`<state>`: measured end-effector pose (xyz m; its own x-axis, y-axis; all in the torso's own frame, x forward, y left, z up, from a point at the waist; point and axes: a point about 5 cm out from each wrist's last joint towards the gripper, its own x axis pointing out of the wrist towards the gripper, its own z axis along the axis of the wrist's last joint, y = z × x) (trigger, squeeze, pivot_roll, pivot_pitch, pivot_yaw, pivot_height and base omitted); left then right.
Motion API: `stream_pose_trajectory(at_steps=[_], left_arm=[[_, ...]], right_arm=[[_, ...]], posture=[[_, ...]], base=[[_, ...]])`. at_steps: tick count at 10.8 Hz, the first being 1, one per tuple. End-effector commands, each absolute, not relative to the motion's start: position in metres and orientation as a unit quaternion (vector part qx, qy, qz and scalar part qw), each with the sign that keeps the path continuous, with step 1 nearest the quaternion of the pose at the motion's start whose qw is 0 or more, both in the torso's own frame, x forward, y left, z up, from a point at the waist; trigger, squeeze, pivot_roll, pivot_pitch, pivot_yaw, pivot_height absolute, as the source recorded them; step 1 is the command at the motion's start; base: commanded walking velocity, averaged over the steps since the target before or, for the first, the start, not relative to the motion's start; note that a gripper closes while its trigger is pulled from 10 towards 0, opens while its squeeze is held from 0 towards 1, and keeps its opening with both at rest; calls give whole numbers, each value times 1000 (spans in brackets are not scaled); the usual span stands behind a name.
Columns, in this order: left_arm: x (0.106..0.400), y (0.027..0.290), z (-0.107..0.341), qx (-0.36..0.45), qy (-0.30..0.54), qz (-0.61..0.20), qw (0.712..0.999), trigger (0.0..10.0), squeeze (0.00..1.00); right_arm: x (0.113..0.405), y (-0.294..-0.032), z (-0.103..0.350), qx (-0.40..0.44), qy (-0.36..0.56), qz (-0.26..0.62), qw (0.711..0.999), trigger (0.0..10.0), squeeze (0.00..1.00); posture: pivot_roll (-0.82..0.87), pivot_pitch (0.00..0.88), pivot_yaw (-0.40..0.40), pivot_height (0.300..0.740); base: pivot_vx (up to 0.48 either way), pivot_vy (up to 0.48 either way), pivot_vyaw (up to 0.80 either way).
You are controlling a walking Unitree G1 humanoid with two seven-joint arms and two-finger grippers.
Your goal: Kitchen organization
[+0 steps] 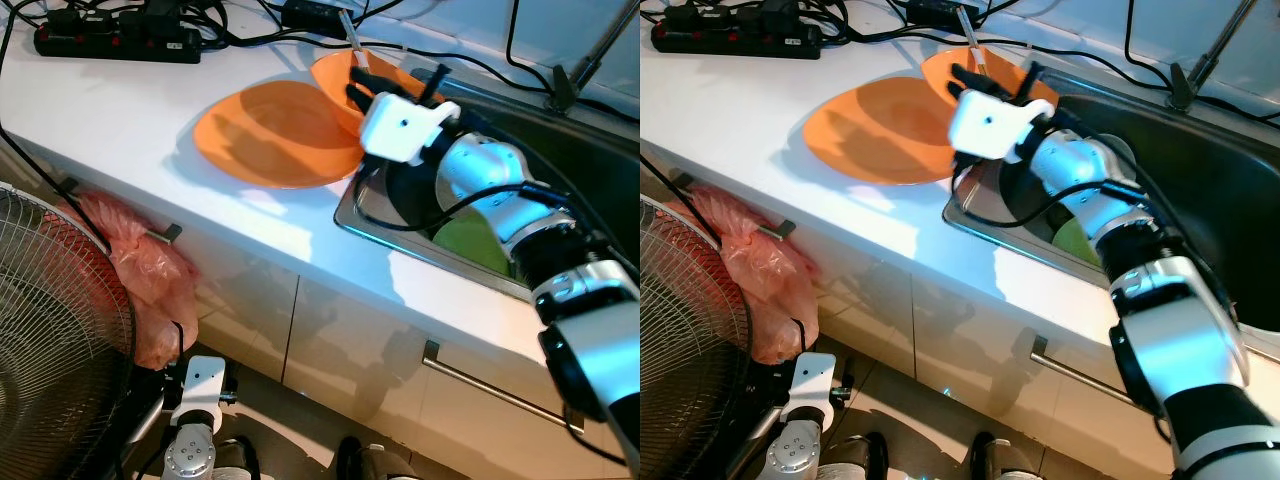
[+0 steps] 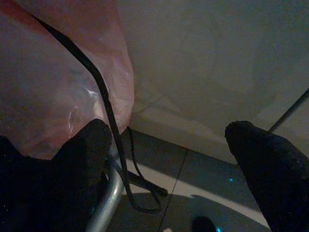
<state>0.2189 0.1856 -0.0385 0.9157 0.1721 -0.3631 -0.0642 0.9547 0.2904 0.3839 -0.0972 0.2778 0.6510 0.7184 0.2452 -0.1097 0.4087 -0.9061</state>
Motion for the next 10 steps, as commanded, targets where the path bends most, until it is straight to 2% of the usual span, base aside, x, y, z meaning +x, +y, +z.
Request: stream_pose_trajectory(at_steps=[1, 3, 4, 5, 7, 9, 10], left_arm=[[215, 183, -42, 139, 207, 57, 967, 10000, 0], [215, 183, -42, 139, 207, 58, 967, 10000, 0], [216, 183, -42, 138, 208, 57, 967, 10000, 0], [216, 183, -42, 138, 209, 56, 967, 10000, 0], [217, 182, -42, 137, 208, 54, 967, 10000, 0], [217, 182, -42, 136, 209, 53, 967, 10000, 0], [217, 181, -42, 136, 210, 52, 967, 10000, 0]], right_arm=[[382, -99, 274, -479, -319, 274, 771, 10000, 0], [383, -104, 274, -480, -311, 272, 774, 10000, 0], [383, -107, 275, -481, -309, 268, 775, 10000, 576], [383, -108, 273, -480, -304, 273, 776, 10000, 1000], [385, -112, 265, -501, -280, 281, 769, 10000, 0], [387, -116, 260, -507, -261, 284, 771, 10000, 0], [388, -117, 258, -505, -255, 282, 774, 10000, 1000]], posture=[[46, 172, -107, 740], [48, 172, -106, 740], [48, 172, -106, 740], [45, 166, -103, 740], [46, 162, -102, 740], [46, 157, -101, 740], [46, 157, -101, 740]], base=[[0, 0, 0], [0, 0, 0], [0, 0, 0], [0, 0, 0], [0, 0, 0], [0, 0, 0], [0, 0, 0]])
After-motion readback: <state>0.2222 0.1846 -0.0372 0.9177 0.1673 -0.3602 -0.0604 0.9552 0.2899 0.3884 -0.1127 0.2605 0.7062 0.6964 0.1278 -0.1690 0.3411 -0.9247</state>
